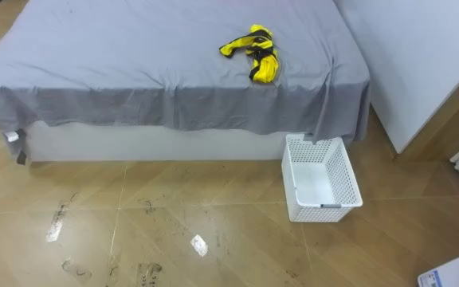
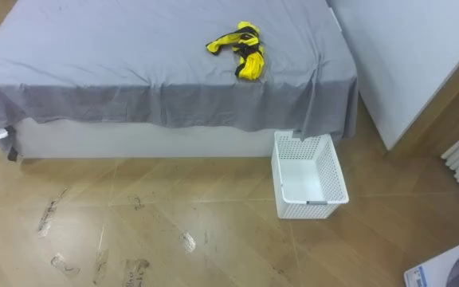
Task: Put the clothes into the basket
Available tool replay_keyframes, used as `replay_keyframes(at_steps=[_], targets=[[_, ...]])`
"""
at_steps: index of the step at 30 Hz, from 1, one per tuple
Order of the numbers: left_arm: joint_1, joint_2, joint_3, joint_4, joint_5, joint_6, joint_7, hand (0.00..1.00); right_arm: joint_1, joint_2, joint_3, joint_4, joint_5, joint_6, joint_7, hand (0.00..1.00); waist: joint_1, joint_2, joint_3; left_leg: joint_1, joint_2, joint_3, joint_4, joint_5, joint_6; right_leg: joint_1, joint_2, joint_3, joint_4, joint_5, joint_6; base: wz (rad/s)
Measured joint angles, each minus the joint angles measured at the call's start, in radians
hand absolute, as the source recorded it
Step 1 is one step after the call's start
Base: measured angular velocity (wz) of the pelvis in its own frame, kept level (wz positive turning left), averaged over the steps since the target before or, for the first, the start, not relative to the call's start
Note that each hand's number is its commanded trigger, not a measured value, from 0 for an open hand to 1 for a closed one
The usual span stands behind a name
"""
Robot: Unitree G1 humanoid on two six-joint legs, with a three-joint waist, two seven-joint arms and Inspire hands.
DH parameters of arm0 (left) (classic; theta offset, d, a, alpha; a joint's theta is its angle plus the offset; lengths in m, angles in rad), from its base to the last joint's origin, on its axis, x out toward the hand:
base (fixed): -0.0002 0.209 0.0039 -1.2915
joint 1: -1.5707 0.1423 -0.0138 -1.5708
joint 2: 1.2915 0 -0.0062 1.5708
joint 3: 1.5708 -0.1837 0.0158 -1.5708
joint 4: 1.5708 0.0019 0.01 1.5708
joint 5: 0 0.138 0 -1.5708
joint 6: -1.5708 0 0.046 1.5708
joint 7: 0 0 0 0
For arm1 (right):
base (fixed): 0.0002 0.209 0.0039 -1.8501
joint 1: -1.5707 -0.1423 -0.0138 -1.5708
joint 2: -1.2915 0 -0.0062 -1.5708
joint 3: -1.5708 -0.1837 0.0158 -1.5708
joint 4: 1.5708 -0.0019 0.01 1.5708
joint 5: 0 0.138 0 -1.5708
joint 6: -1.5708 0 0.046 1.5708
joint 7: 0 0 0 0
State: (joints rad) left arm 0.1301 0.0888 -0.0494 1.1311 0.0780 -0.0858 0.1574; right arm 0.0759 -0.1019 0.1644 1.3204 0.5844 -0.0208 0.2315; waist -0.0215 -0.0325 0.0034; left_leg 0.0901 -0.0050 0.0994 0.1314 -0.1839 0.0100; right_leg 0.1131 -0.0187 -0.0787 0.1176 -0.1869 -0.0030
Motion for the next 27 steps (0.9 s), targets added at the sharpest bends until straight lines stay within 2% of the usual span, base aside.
replay_keyframes(at_steps=[16, 22, 25, 27], targets=[[0.002, -0.001, 0.006, 0.002, -0.008, 0.000, -0.001, 0.00, 0.001, 0.000, -0.010, -0.001, 0.002, 0.011, -0.002, 0.00, 0.000, 0.003, -0.0015, 0.003, -0.007, -0.003, 0.004, 0.000, 0.000, 0.006, -0.010, -0.005, 0.000, -0.003, 0.004, 0.00], [0.003, -0.002, 0.008, 0.005, -0.008, 0.000, -0.001, 0.00, -0.005, -0.001, -0.014, 0.000, 0.006, 0.017, -0.001, 0.00, -0.001, 0.005, -0.0008, 0.002, -0.005, -0.008, 0.019, -0.014, 0.007, 0.011, -0.008, -0.008, 0.005, -0.007, 0.005, 0.00], [0.003, -0.001, 0.022, -0.006, -0.012, -0.002, -0.001, 0.00, -0.006, -0.001, -0.030, -0.004, 0.008, 0.022, 0.001, 0.00, 0.001, 0.009, 0.0028, -0.033, 0.018, -0.006, 0.113, -0.068, 0.001, -0.006, 0.002, -0.015, 0.064, -0.043, -0.003, 0.02], [0.004, 0.002, 0.039, -0.013, -0.062, -0.007, -0.001, 0.00, -0.009, 0.000, -0.030, -0.003, 0.009, 0.020, 0.002, 0.00, 0.002, 0.007, 0.0033, -0.081, 0.043, -0.006, 0.242, -0.120, -0.015, -0.024, 0.019, -0.023, 0.123, -0.084, -0.019, 0.03]])
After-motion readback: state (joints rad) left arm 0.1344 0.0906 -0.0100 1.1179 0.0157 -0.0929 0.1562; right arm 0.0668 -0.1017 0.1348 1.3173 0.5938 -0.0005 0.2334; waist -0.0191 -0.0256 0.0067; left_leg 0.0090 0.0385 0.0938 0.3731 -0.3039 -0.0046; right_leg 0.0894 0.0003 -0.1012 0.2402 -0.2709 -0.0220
